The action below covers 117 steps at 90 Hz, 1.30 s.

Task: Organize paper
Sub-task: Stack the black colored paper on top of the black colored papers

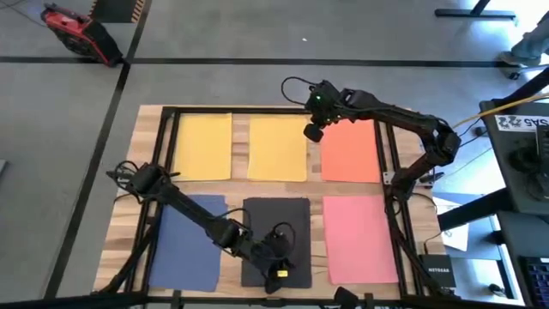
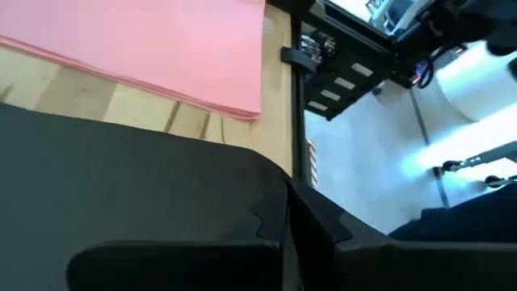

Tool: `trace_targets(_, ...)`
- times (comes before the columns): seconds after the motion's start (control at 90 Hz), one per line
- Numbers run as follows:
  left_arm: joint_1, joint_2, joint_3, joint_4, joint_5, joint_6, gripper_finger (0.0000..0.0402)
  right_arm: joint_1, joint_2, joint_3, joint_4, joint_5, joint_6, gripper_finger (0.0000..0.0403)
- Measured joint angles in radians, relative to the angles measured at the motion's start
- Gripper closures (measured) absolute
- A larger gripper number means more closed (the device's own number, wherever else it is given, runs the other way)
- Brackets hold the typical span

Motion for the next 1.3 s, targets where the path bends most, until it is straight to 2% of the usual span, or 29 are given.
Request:
trace_targets(0.389,0.007,0.0,0.0,-0.02,0.016,0.034,0.0397,0.0,0.0,0.0,-0.009,0.0,-0.006,0.0403)
trace_targets(0.744,0.007,0.0,0.0,-0.02,0.016,0.039,0.0335,0.0,0.0,0.0,-0.009,0.0,-0.011,0.0403)
trace_targets(0.856,0.011,0.0,0.0,-0.021,0.016,0.038,0.0326,0.0,0.0,0.0,-0.01,0.0,-0.02,0.0403)
trace_targets(0.933,0.013,-0.003,0.0,-0.031,0.016,0.037,0.0338,0.0,-0.002,0.0,-0.024,-0.001,-0.044,0.0403)
trace_targets(1.078,0.014,-0.033,-0.001,-0.144,0.031,0.032,0.0392,0.003,-0.033,0.0,-0.088,-0.025,-0.093,0.0403)
trace_targets(1.3,0.014,-0.127,-0.001,-0.41,0.06,0.064,0.0401,0.113,-0.114,0.0,-0.19,-0.038,-0.061,0.0403)
